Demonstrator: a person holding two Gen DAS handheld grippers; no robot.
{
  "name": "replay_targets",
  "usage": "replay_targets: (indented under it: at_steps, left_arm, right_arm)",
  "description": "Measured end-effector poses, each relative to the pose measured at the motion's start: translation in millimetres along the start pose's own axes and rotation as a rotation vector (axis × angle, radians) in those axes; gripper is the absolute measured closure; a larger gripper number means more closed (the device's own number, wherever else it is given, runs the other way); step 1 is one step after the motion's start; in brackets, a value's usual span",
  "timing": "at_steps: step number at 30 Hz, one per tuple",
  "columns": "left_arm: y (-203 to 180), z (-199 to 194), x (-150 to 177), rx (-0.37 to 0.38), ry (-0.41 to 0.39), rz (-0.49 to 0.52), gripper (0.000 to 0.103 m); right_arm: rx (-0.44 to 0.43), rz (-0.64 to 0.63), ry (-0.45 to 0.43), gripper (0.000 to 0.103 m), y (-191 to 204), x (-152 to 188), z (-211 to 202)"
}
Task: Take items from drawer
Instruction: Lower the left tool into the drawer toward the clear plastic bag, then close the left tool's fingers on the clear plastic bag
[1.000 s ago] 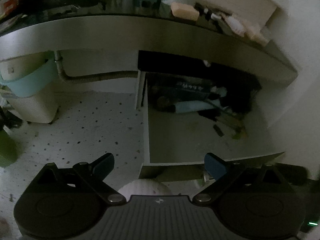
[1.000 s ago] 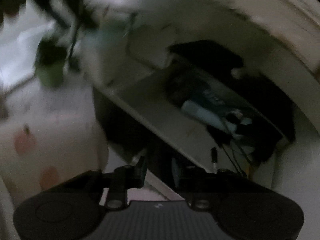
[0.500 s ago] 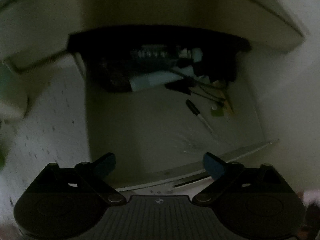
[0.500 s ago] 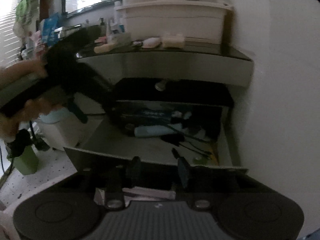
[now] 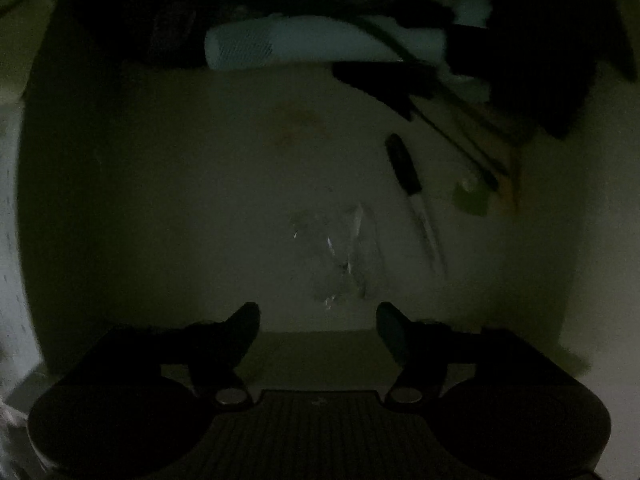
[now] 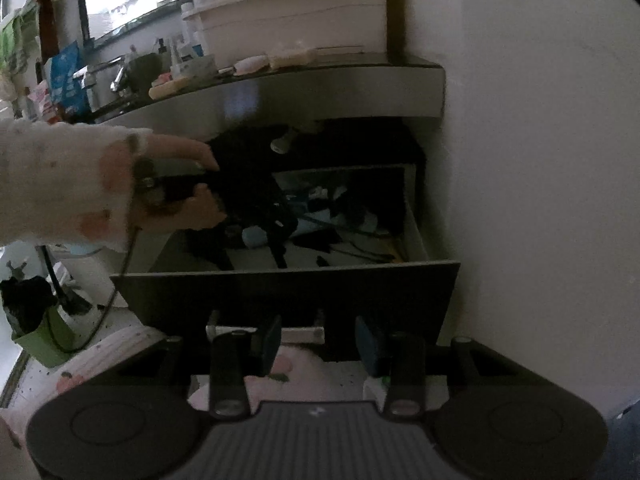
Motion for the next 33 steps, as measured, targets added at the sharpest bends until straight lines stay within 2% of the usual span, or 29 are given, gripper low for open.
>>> replay_targets:
  at_steps: [3, 5, 7, 16, 18, 20, 26, 33]
  left_arm:
    - [-9, 10, -4, 0.011, 0.030, -0.022, 0.047]
    - [-13, 16, -5, 0.019, 0.050, -0.041, 0.057]
    - [-16, 23, -6, 0.022, 0.075, -0.057, 0.062]
    - [-20, 43, -14, -0.037, 0.081, -0.122, 0.065]
    - [-21, 48, -14, -0.044, 0.093, -0.131, 0.072]
    - [-21, 54, -13, -0.059, 0.104, -0.139, 0.084]
    - [-24, 60, -15, -0.080, 0.107, -0.139, 0.086]
    - [-21, 60, -18, -0.063, 0.116, -0.147, 0.086]
  right_arm:
    - [0.002, 0.015, -0.001, 0.062, -4, 2, 0]
    - [0.003, 0.025, -0.001, 0.062, -7, 4, 1]
    - [0.004, 0.035, -0.002, 0.062, -9, 5, 1]
    - [0.017, 0.073, -0.009, 0.062, -20, 10, -1]
    - [0.020, 0.082, -0.010, 0.063, -22, 11, -2]
    - [0.023, 0.093, -0.011, 0.063, -24, 12, -3]
    - [0.028, 0.117, -0.013, 0.063, -30, 15, -7]
    - [0.022, 0.126, -0.011, 0.063, -31, 17, -6]
Point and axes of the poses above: each gripper's, at about its wrist camera, not at the fingertips, and z roughly the way its jaws point, y to its left, x to its underside, the point moved 8 cm from there along z, roughly the way its jaws point, and after that the axes turned 5 degrees about z, right-handed, at the moved point
